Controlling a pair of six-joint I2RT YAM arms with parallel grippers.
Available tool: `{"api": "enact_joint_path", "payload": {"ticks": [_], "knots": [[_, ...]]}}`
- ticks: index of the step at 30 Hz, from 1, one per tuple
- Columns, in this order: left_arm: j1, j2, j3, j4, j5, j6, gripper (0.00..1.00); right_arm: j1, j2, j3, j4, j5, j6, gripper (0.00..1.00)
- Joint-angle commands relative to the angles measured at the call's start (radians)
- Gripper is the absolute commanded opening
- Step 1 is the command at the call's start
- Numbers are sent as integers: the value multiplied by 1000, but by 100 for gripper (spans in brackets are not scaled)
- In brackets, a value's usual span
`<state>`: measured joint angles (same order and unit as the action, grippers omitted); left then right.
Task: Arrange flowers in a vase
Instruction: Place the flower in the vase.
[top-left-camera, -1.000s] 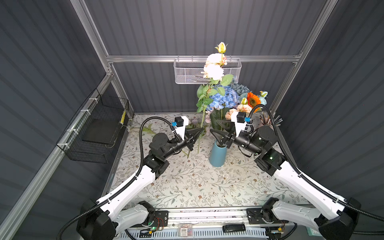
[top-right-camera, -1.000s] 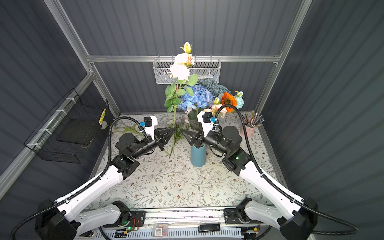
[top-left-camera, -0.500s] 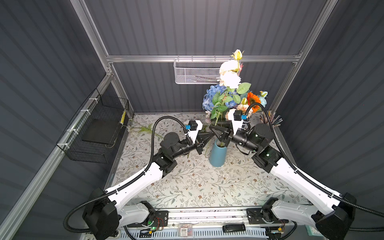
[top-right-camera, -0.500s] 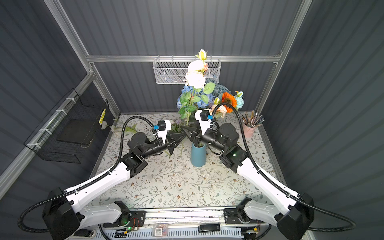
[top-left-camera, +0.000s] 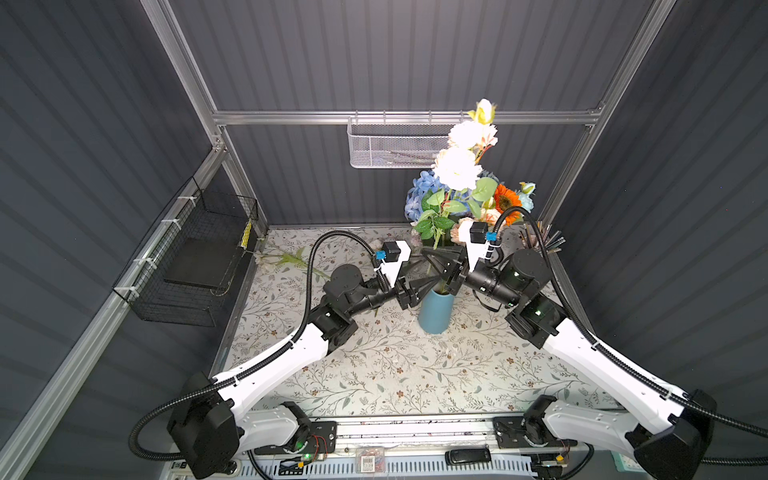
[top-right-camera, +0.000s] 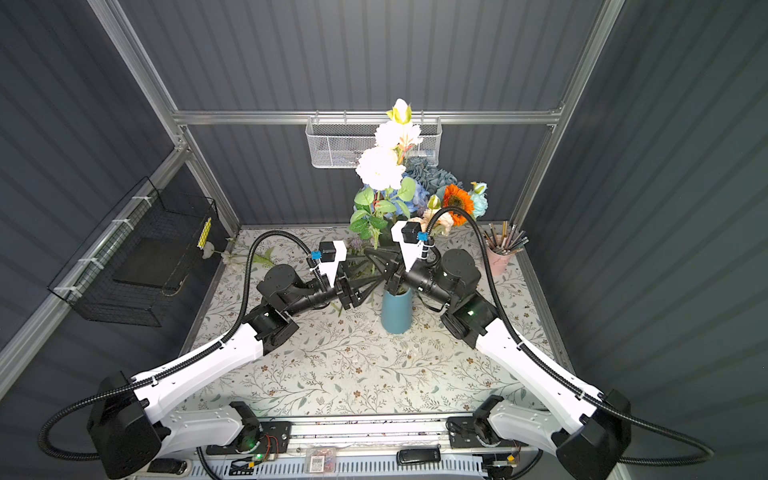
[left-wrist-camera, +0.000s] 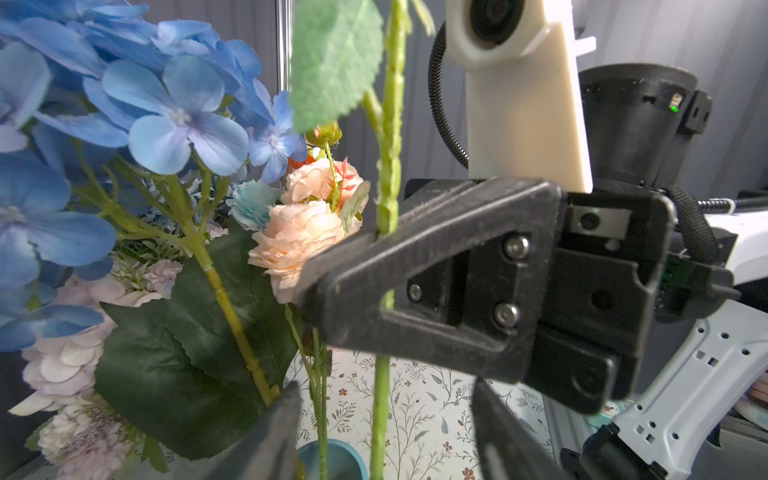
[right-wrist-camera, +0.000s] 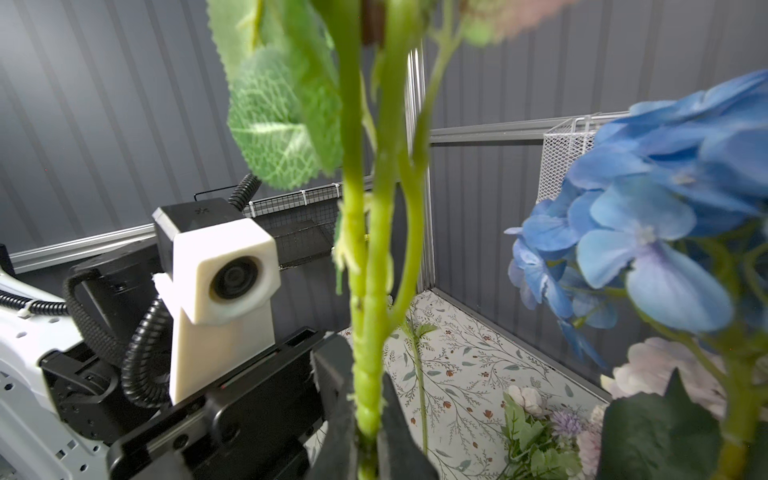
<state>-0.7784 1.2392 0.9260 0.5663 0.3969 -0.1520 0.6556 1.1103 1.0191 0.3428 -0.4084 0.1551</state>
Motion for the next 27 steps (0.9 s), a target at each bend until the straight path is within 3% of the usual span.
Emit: {"api": "enact_joint_path", "payload": {"ticks": [1, 6, 12, 15, 19, 27], "knots": [[-2, -34, -10, 12, -102, -22, 100, 2, -39, -11, -13, 39, -39, 0], [43, -85, -65, -32, -208, -52, 100, 1, -91, -27, -84, 114, -78, 0], [213, -85, -167, 25, -200, -233, 100, 1, -152, 0, -167, 192, -159, 0], [232, -66, -195, 27, -231, -245, 100, 2, -164, 26, -191, 228, -205, 0], [258, -26, -227, 43, -253, -281, 100, -1, -159, 59, -186, 255, -263, 0], [371, 21, -316, 130, -232, -464, 100, -2, -107, 56, -95, 297, -322, 0]]}}
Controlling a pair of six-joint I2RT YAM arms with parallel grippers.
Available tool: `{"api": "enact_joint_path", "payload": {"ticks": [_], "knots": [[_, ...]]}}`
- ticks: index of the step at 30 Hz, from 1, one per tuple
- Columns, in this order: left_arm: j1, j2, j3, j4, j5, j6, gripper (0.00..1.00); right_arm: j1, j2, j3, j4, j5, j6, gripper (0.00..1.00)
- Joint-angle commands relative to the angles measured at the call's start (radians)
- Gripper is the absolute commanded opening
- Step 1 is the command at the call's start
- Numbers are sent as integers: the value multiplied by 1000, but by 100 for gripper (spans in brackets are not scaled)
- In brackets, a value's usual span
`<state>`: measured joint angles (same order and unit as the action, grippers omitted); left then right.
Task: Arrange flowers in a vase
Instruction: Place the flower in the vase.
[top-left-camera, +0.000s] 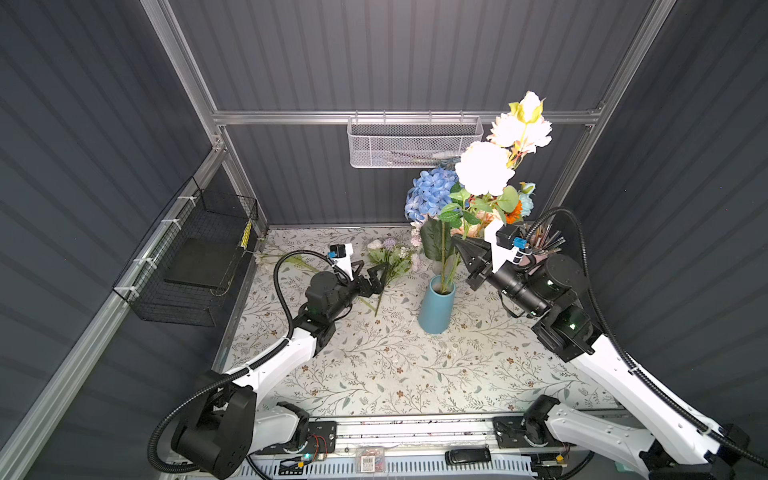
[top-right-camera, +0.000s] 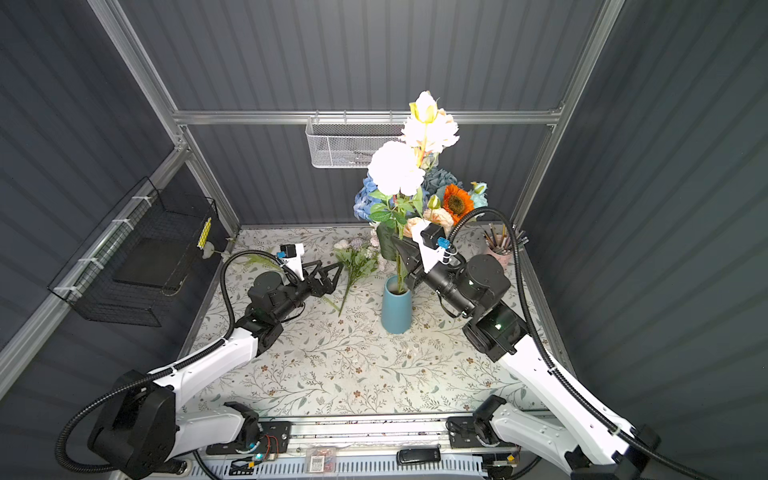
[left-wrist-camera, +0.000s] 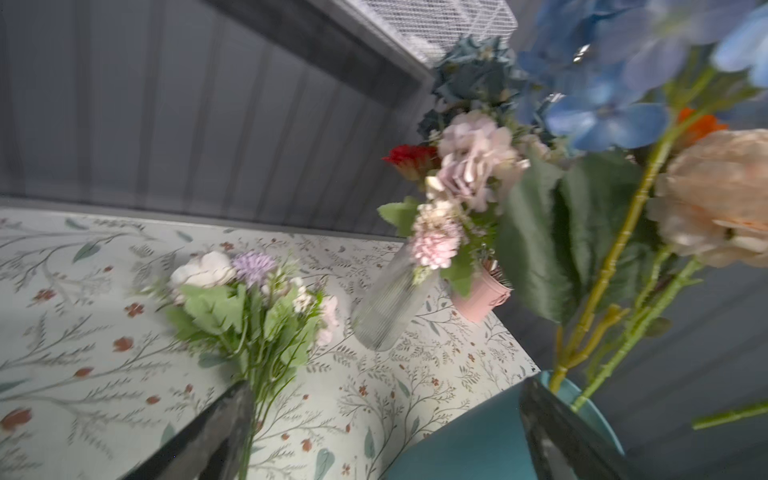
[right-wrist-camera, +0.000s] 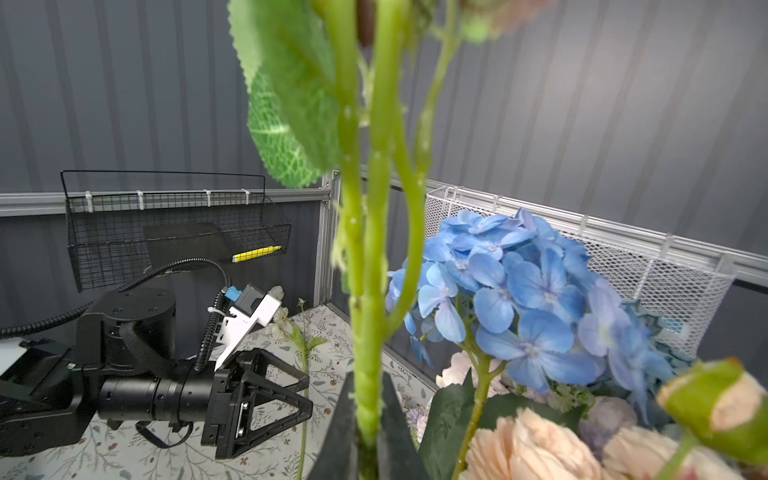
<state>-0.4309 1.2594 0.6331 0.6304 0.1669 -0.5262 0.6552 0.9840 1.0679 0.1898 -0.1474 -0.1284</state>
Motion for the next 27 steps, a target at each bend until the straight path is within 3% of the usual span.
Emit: {"api": "enact_joint_path", "payload": {"ticks": [1, 20, 27], "knots": [[30, 1, -28, 65, -6, -96, 100, -2, 26, -2, 72, 41, -37, 0], [38, -16, -8, -87, -106, -90, 100, -43, 71, -369, 386, 165, 157, 0], [41, 40, 60, -246, -188, -110, 95, -44, 102, -441, 371, 183, 207, 0]]}}
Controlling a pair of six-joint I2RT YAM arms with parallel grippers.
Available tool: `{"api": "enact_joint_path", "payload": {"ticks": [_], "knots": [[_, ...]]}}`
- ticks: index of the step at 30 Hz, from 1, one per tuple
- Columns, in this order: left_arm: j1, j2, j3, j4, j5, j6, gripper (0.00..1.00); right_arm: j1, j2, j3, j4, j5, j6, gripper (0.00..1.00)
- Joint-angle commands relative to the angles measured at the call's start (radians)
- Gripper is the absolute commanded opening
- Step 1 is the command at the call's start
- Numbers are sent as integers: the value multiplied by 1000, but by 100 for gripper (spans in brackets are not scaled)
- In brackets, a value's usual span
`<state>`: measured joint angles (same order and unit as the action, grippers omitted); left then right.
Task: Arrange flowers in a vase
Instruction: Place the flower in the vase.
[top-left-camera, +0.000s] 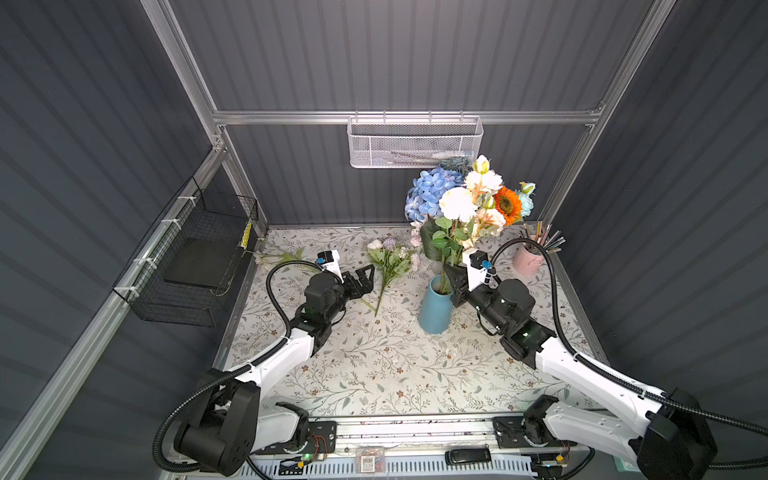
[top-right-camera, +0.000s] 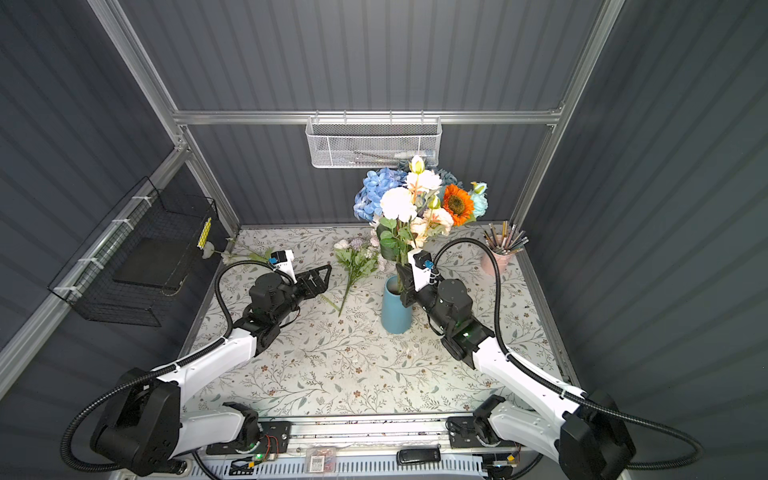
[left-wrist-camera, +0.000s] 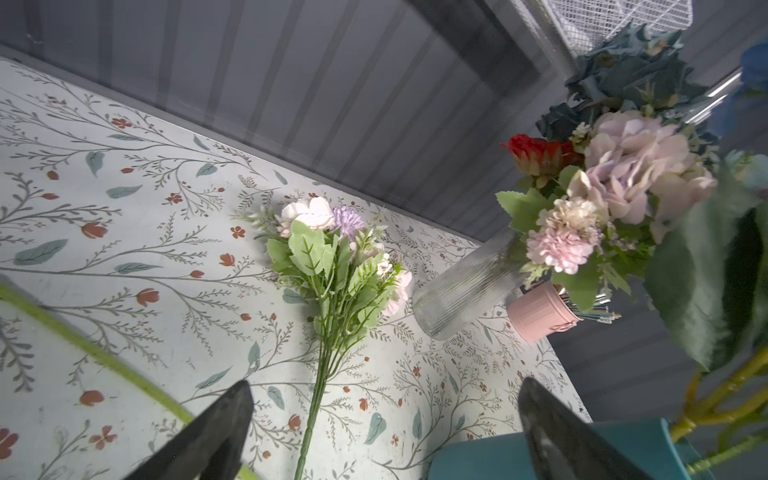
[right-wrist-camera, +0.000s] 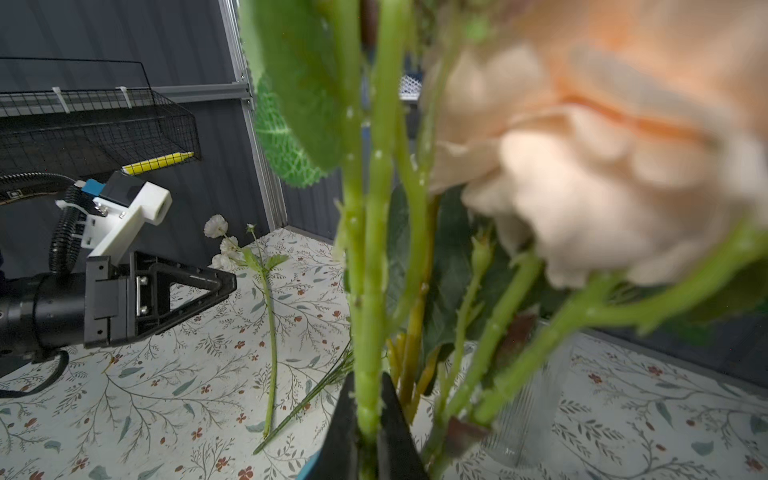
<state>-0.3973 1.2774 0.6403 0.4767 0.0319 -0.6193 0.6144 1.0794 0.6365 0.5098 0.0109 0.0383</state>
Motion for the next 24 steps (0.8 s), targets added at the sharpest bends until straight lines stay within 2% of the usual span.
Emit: {"api": "enact_joint_path", "payload": {"ticks": [1, 4, 10, 15, 20, 24], "knots": [[9, 29, 58, -99, -56, -23, 94, -3, 9, -17, 49, 26, 46, 0], [12, 49, 78, -135, -69, -35, 100, -3, 12, -29, 37, 32, 51, 0], [17, 67, 133, -271, -170, -42, 100, -3, 10, -41, -12, 43, 51, 11], [46, 60, 157, -328, -228, -10, 100, -4, -23, -36, -67, 38, 41, 40], [128, 81, 170, -370, -237, -22, 100, -4, -85, -21, -151, 41, 19, 59], [196, 104, 158, -368, -227, -40, 100, -3, -153, -19, -219, 55, -4, 67]]}}
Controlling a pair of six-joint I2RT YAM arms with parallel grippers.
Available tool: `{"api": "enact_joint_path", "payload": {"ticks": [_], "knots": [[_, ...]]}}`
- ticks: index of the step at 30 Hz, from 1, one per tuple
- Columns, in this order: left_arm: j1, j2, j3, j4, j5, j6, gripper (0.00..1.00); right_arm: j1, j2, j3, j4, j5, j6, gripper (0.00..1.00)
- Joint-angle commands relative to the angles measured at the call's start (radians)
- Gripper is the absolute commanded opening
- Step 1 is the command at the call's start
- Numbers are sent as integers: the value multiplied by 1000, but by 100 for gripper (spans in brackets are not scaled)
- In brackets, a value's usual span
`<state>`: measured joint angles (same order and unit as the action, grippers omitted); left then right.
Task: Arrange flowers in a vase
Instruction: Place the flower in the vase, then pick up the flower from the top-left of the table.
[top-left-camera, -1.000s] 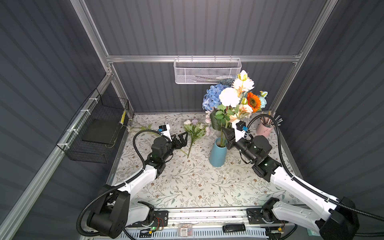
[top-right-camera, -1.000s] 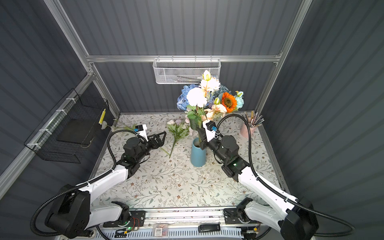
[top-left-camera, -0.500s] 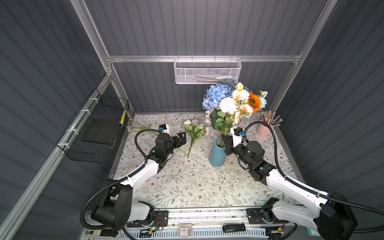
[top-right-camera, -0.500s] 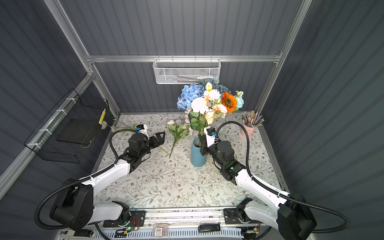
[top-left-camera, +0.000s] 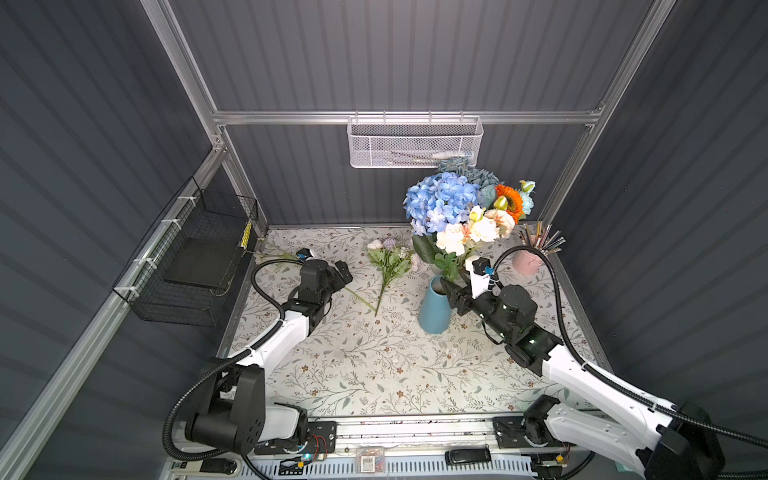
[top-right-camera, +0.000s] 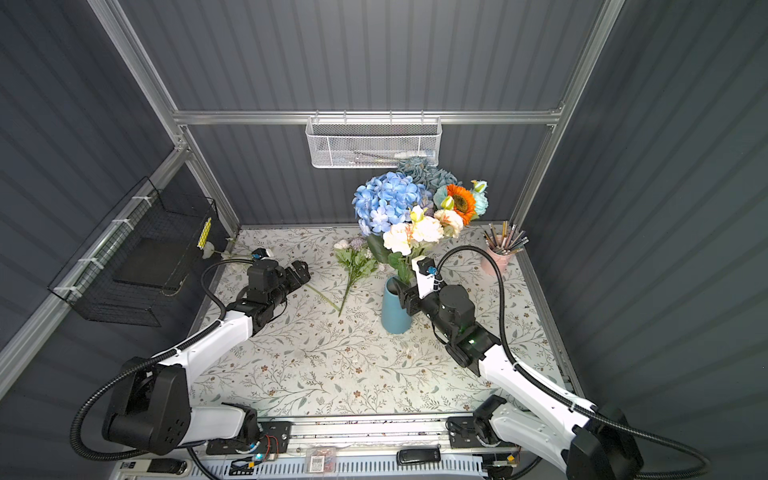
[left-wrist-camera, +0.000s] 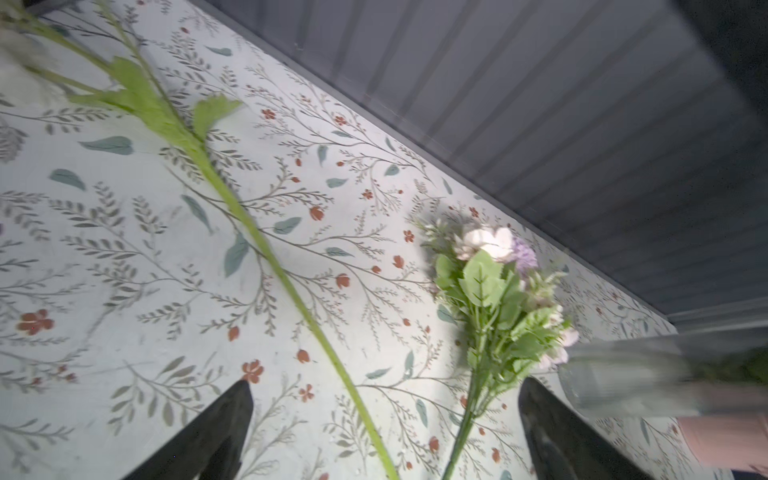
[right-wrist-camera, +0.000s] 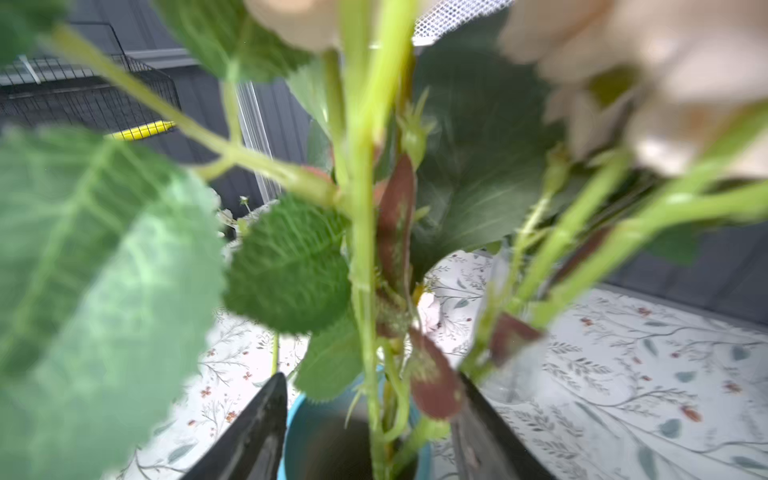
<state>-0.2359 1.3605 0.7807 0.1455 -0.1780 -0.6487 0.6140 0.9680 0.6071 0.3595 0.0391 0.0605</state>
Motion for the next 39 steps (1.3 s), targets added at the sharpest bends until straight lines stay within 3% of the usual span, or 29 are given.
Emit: {"api": "enact_joint_path", "payload": {"ticks": [1, 10, 15, 28, 32, 39], "knots": [[50, 27, 14, -32, -15, -16, 100, -3, -58, 9, -83, 33, -31, 69], [158, 100, 22, -32, -16, -40, 99, -9, -174, -25, -140, 123, -93, 86], [167, 216, 95, -82, -44, -74, 90, -33, -176, -61, -114, 172, -99, 99], [167, 626, 576, -424, -206, 25, 81, -63, -161, -91, -36, 211, -86, 99], [167, 718, 718, -522, -176, 15, 70, -64, -161, -100, -5, 212, -82, 99], [164, 775, 773, -566, -201, 3, 55, -64, -174, -92, 15, 166, -66, 99]]}}
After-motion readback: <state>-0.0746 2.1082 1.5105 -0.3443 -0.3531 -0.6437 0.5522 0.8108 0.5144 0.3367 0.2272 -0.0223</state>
